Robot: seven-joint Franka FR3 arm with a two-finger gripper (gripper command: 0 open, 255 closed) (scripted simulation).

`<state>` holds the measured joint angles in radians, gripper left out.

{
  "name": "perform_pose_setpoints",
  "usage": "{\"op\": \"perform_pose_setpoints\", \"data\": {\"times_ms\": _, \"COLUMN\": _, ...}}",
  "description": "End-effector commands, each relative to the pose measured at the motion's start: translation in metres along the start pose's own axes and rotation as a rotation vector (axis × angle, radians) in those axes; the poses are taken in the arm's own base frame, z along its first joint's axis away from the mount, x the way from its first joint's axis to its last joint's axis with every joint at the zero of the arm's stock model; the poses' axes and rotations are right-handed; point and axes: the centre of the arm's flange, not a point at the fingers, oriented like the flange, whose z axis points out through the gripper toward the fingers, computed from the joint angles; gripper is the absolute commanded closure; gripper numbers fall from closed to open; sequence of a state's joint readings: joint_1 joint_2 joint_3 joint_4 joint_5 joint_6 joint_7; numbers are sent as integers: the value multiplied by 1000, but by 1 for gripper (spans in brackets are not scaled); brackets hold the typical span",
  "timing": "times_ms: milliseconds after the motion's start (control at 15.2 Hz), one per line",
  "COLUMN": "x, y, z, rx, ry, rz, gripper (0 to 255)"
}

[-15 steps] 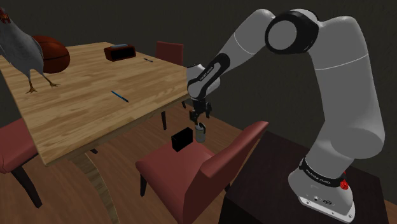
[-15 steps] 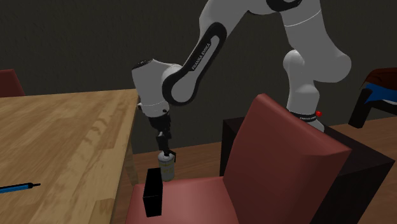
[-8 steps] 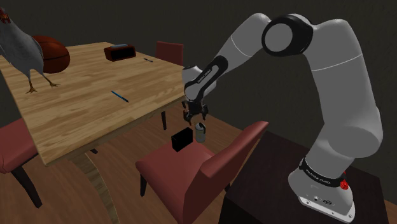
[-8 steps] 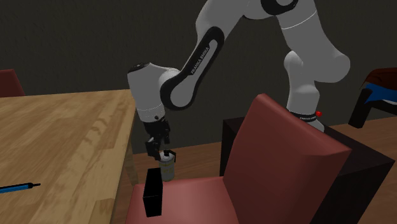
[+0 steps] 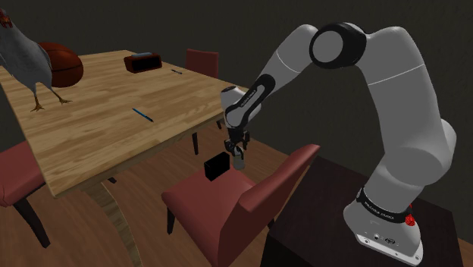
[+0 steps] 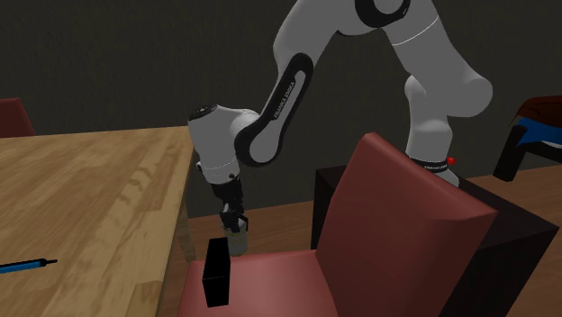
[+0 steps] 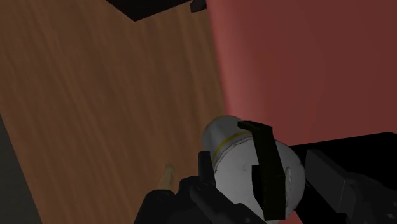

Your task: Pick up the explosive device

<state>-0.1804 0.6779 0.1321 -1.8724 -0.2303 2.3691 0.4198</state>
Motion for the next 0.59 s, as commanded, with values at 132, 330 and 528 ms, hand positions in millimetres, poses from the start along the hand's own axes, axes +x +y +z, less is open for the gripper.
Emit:
{"op": "perform_pose_setpoints", "data": {"times_ms": 132, "x": 2, "y": 6, "z": 17, "rx": 1, "ry": -8, "rz": -90, "gripper": 255}}
{"op": "perform_pose_setpoints", "data": {"times_ms": 330, "x": 8, "y": 5, "z": 1, "rx": 1, "ry": -8, "rz": -89, "gripper": 255}}
{"op": "perform_pose_setpoints", "data": {"times_ms": 528, "x": 6, "y": 7, "z": -14, "rx": 1, "ry": -8, "rz": -89, "gripper": 255}}
